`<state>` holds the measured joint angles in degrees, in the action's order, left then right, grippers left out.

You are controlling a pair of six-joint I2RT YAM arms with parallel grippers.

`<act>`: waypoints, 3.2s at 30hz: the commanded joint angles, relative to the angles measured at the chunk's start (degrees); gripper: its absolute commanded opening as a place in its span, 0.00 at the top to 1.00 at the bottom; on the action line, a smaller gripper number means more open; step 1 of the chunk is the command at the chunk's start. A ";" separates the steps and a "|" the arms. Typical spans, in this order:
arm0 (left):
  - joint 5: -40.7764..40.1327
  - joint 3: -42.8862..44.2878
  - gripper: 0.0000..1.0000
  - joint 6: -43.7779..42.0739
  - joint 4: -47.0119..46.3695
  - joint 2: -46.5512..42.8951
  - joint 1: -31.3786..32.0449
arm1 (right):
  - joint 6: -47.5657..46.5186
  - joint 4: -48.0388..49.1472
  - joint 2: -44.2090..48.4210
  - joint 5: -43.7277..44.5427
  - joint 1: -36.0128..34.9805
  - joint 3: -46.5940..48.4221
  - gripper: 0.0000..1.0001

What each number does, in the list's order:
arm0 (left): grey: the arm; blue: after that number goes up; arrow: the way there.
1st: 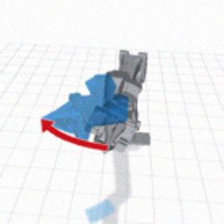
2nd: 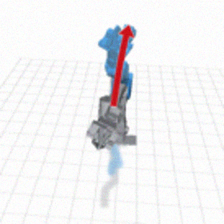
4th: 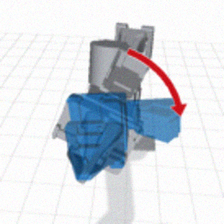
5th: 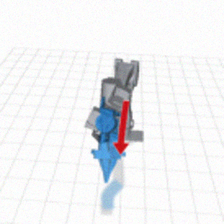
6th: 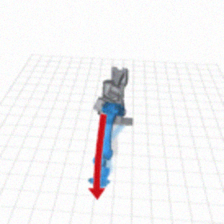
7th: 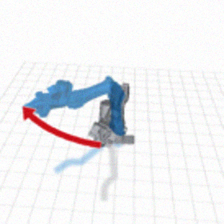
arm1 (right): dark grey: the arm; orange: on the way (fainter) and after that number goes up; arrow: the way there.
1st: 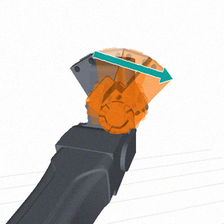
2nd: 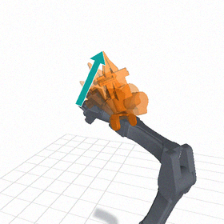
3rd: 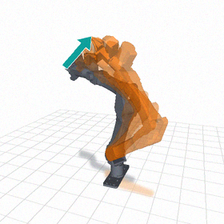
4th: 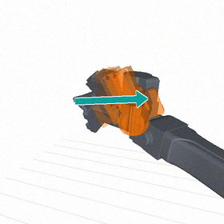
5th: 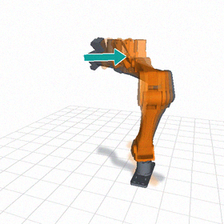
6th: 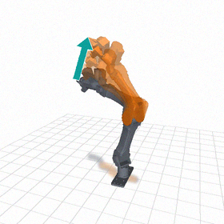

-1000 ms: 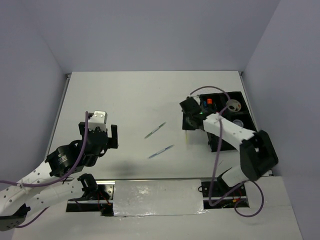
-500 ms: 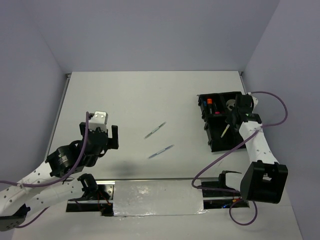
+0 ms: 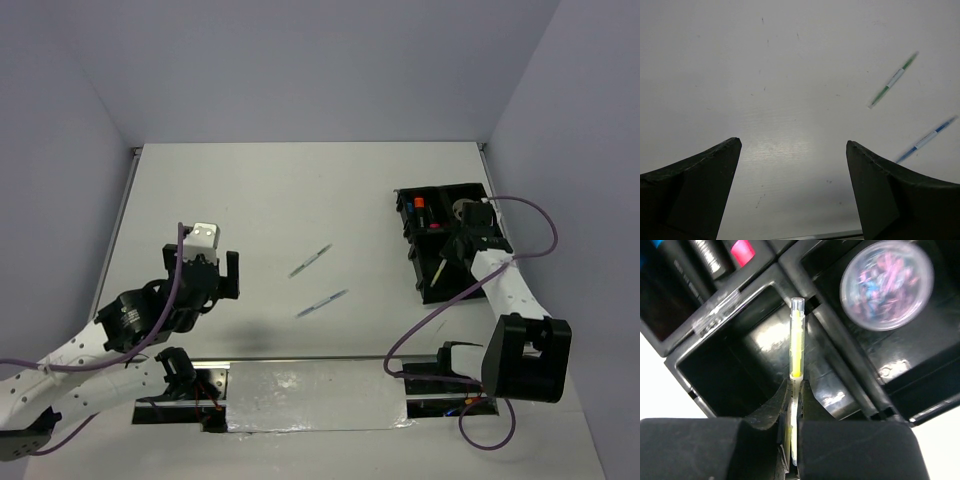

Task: Sort the stationery into containers
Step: Place the pen in the storage box, then pick up the pen from the center of the board, then place the pen in the storage box.

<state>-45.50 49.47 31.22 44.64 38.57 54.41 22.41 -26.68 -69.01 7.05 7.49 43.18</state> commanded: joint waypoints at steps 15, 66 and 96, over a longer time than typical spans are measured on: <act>0.41 0.01 0.01 -1.69 -2.54 0.98 -0.01 | 0.96 -0.21 4.84 1.12 -4.67 1.64 0.51; -2.93 0.10 0.01 1.12 -0.79 -7.98 0.34 | 69.34 -19.99 -41.64 22.40 -71.91 26.17 0.97; -1.88 -0.25 0.01 0.24 -1.57 -6.14 0.69 | 4.93 -14.29 8.64 20.46 -20.24 8.15 1.00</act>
<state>-47.53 49.36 32.93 45.28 32.01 54.70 38.92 -44.95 -59.24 30.46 -16.88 51.96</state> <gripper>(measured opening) 0.994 0.044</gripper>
